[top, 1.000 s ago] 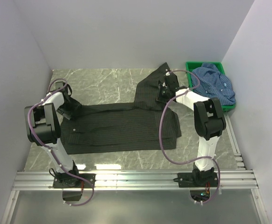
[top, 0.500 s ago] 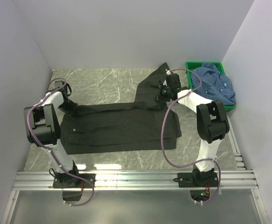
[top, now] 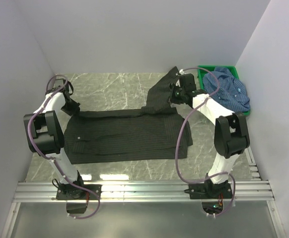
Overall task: Fold and stack the long sleeve shirts
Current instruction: Fold the shirt
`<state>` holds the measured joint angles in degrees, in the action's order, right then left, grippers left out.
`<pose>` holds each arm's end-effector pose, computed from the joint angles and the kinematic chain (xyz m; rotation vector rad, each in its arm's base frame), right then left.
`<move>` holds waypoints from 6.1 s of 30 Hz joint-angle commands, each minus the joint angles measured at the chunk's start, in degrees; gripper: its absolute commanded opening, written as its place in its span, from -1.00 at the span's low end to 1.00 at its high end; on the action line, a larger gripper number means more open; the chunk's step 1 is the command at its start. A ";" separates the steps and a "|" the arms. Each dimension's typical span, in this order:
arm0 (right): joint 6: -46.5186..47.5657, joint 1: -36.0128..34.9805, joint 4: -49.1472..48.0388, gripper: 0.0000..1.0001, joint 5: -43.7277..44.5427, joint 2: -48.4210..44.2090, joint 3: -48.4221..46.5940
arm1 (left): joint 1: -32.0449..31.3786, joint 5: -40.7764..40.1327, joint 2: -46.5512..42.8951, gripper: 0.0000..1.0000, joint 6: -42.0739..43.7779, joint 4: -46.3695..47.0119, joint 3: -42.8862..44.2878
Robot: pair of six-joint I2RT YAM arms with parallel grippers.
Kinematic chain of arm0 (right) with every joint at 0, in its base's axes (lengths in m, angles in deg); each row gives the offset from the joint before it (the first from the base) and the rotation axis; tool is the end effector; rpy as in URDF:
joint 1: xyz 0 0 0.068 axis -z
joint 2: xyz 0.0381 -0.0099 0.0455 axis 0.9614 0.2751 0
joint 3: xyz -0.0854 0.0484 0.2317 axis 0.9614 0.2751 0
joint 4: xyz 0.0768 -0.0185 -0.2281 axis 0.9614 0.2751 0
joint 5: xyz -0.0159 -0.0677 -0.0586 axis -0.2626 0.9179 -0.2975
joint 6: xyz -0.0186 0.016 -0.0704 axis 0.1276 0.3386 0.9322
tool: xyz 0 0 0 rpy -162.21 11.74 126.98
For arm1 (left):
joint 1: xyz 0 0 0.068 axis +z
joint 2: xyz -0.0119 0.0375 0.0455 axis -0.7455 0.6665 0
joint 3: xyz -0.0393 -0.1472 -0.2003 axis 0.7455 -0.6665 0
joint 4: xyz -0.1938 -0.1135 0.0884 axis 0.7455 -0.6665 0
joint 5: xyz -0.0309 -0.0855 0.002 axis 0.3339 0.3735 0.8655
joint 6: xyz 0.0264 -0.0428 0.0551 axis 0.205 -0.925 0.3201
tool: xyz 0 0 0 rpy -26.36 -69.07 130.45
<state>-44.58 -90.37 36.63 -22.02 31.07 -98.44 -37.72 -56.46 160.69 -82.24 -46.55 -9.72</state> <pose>0.3867 0.1242 0.2055 0.0595 2.3524 0.5420 0.3536 0.0722 0.1705 -1.3708 2.3585 -0.0422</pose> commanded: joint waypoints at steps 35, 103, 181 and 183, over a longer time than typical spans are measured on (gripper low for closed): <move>-1.98 -0.88 1.05 -1.00 4.82 -23.03 15.71 | 4.64 2.40 -5.70 -0.82 4.13 -0.18 -4.59; -0.66 4.64 6.76 0.11 17.47 9.98 -14.93 | -0.99 2.22 -5.96 0.72 1.31 6.24 -14.70; 8.12 -34.96 6.59 -1.00 11.06 -15.92 7.79 | -4.67 -5.43 -33.29 0.95 9.49 11.60 -26.91; 8.91 -37.53 7.81 -1.00 8.61 -15.39 9.29 | -5.29 -5.69 -33.38 0.94 9.75 11.52 -27.00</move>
<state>-36.80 -124.56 45.31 -11.49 16.33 -89.94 -41.96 -62.67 129.39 -73.43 -36.76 -36.43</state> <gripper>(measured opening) 0.008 0.972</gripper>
